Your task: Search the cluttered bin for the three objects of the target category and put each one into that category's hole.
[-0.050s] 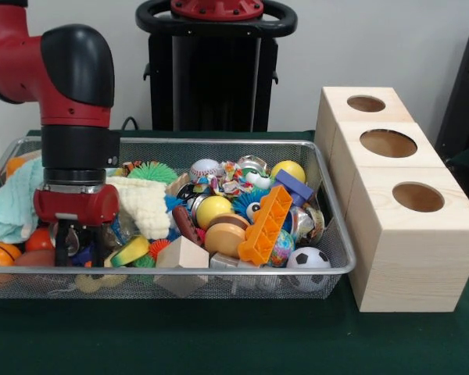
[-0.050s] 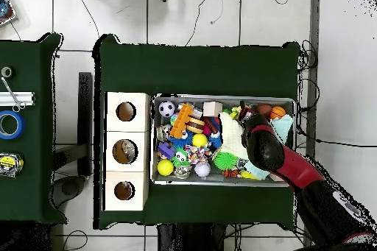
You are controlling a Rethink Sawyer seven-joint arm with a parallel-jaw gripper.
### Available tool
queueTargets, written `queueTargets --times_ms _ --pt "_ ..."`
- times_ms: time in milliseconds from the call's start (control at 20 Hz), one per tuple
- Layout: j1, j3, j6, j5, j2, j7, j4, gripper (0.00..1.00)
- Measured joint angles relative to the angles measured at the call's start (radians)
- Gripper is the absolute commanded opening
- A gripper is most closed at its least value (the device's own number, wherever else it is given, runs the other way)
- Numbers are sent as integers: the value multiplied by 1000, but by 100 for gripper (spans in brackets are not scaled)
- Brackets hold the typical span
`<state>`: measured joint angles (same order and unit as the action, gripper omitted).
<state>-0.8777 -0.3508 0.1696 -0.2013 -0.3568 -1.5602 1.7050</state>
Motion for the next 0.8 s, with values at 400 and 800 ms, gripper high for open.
queueTargets --times_ms 400,800 --pt "16 0 11 39 -2 0 20 100" --pt "19 1 27 66 1 0 29 100"
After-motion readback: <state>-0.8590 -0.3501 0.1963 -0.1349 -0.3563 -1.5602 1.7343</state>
